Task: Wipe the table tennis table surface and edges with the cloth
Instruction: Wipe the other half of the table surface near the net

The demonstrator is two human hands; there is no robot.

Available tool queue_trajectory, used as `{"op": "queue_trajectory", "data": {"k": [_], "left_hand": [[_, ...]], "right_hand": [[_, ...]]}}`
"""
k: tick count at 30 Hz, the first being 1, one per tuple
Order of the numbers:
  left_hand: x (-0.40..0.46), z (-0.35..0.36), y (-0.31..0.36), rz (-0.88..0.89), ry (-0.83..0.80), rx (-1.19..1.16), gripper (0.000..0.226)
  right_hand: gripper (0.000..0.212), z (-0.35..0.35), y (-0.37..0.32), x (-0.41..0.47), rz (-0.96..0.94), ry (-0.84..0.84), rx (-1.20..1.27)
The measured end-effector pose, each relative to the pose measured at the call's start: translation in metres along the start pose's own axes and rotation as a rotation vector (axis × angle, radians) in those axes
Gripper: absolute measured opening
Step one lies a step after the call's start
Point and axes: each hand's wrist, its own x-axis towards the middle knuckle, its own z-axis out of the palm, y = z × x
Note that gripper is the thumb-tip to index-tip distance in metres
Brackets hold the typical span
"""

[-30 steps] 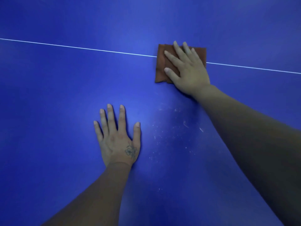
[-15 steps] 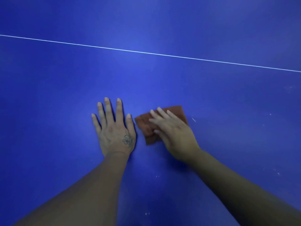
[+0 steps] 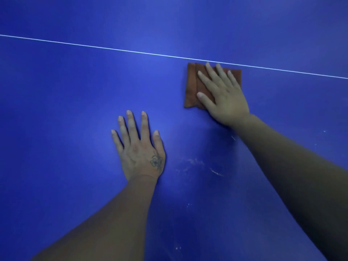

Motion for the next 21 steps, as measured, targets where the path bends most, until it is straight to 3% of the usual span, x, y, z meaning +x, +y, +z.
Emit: {"op": "queue_trajectory", "data": {"k": [7, 11, 14, 17, 19, 21], "left_hand": [[-0.001, 0.001, 0.0, 0.001, 0.007, -0.018, 0.069], [-0.001, 0.002, -0.002, 0.002, -0.004, -0.027, 0.07], [-0.001, 0.003, -0.002, 0.004, 0.021, -0.029, 0.069], [-0.002, 0.006, -0.002, 0.0, 0.032, -0.019, 0.068], [-0.001, 0.008, -0.003, 0.004, 0.033, -0.019, 0.068], [-0.001, 0.008, -0.003, 0.002, 0.035, -0.009, 0.069]], "right_hand": [[0.056, 0.008, -0.061, -0.14, -0.058, -0.002, 0.064], [0.042, 0.009, -0.089, -0.188, -0.089, -0.053, 0.229], [0.039, -0.009, -0.067, -0.167, -0.057, 0.003, 0.357], [0.04, -0.033, -0.01, -0.116, 0.18, 0.142, 0.345], [0.043, -0.042, 0.025, -0.088, 0.282, 0.082, 0.326], [0.043, -0.038, 0.049, -0.075, 0.269, -0.015, 0.232]]}}
